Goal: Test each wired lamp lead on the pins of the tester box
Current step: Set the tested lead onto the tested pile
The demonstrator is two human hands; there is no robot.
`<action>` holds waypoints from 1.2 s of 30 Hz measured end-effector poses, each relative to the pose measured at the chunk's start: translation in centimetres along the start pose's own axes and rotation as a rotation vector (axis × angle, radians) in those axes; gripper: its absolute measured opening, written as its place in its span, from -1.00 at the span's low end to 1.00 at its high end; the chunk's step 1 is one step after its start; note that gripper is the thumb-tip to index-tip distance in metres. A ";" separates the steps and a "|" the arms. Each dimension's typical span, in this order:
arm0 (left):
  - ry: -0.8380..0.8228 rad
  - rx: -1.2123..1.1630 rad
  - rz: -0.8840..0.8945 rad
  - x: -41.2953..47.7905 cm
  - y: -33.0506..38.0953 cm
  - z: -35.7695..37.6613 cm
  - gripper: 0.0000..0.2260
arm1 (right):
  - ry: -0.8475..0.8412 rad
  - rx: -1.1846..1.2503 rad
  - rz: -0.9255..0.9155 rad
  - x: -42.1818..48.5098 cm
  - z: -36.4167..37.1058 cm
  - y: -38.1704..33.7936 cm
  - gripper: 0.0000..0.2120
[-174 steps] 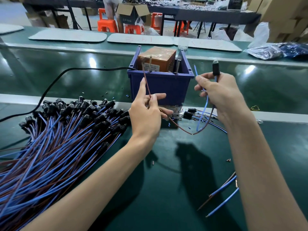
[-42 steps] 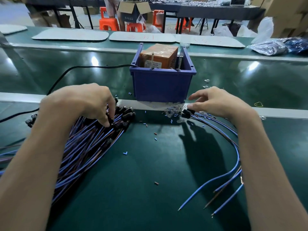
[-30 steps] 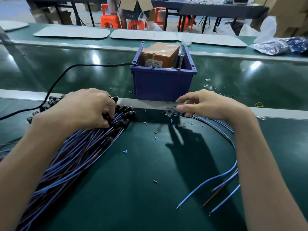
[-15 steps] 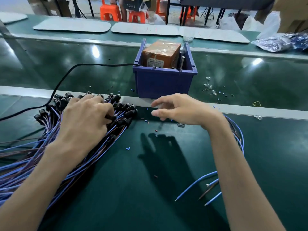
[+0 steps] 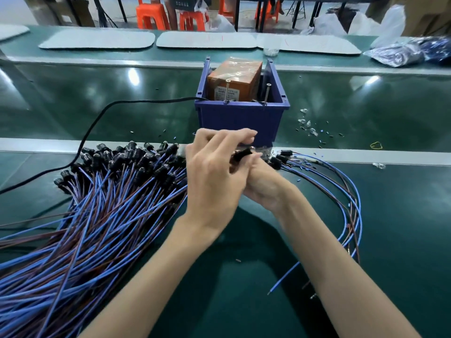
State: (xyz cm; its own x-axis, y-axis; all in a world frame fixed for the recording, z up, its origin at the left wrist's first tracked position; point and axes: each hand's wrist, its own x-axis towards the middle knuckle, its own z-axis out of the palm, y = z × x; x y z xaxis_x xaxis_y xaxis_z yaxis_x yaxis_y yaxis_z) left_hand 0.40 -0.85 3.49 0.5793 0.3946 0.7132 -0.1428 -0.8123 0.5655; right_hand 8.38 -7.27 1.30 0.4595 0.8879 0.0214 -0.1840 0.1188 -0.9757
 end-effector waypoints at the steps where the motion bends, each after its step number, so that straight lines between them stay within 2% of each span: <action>1: 0.034 -0.015 0.022 -0.5 0.2 0.4 -0.73 | 0.034 -0.019 -0.001 -0.3 -0.2 0.0 -0.78; 3: 0.086 -0.127 0.019 -2.2 0.7 1.3 -0.77 | 0.084 -0.032 -0.049 -1.0 -0.6 0.0 -0.82; 5: 0.067 -0.317 -0.086 -4.1 1.4 2.2 -0.86 | 0.122 -0.051 -0.102 -1.7 -1.1 -0.1 -0.89; 6: 0.038 -0.408 -0.167 -4.9 1.7 2.5 -0.89 | 0.176 -0.057 -0.099 -2.1 -1.3 -0.3 -0.93; 10: -0.117 -0.649 -0.582 -6.2 2.6 3.1 -0.81 | 0.421 -0.005 -0.091 -3.6 -3.5 -1.3 -0.84; 14: -0.127 -0.865 -0.986 -5.1 2.2 3.1 -0.83 | 0.439 -0.036 -0.091 -4.8 -4.9 -1.9 -0.83; 16: -0.117 -0.968 -1.114 -4.2 2.0 2.7 -0.82 | 0.416 -0.082 -0.093 -5.1 -5.1 -2.0 -0.82; 20: -0.044 -1.044 -1.205 -3.3 1.9 2.1 -0.80 | 0.425 -0.156 -0.098 -5.3 -5.1 -2.5 -0.75; 24: 0.120 -1.125 -1.287 -2.3 0.8 1.9 -0.71 | 0.475 -0.139 -0.090 -5.6 -5.6 -2.9 -0.76; 27: 0.264 -1.222 -1.320 -1.8 0.2 1.4 -0.87 | 0.535 -0.228 -0.041 -6.0 -6.4 -2.5 -0.71; 29: 0.376 -1.251 -1.349 -1.6 -0.2 1.1 -0.85 | 0.558 -0.291 0.014 -6.1 -6.7 -2.0 -0.68; 31: 0.466 -1.217 -1.351 -1.5 -0.6 1.0 -0.76 | 0.575 -0.345 0.055 -6.1 -6.9 -1.7 -0.62; 34: 0.506 -1.099 -1.347 -1.6 -1.0 1.2 -0.70 | 0.557 -0.390 0.080 -6.0 -6.8 -1.6 -0.59; 36: 0.541 -1.105 -1.342 -1.5 -1.1 1.3 -0.72 | 0.537 -0.279 0.069 -5.8 -6.6 -1.6 -0.64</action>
State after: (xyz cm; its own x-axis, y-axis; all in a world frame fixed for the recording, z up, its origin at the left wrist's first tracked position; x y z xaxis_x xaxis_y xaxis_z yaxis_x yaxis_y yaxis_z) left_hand 0.75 -1.17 1.26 0.4737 0.7308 -0.4915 -0.3887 0.6743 0.6279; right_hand 11.69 -15.57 1.29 0.8421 0.5324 -0.0862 -0.0280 -0.1164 -0.9928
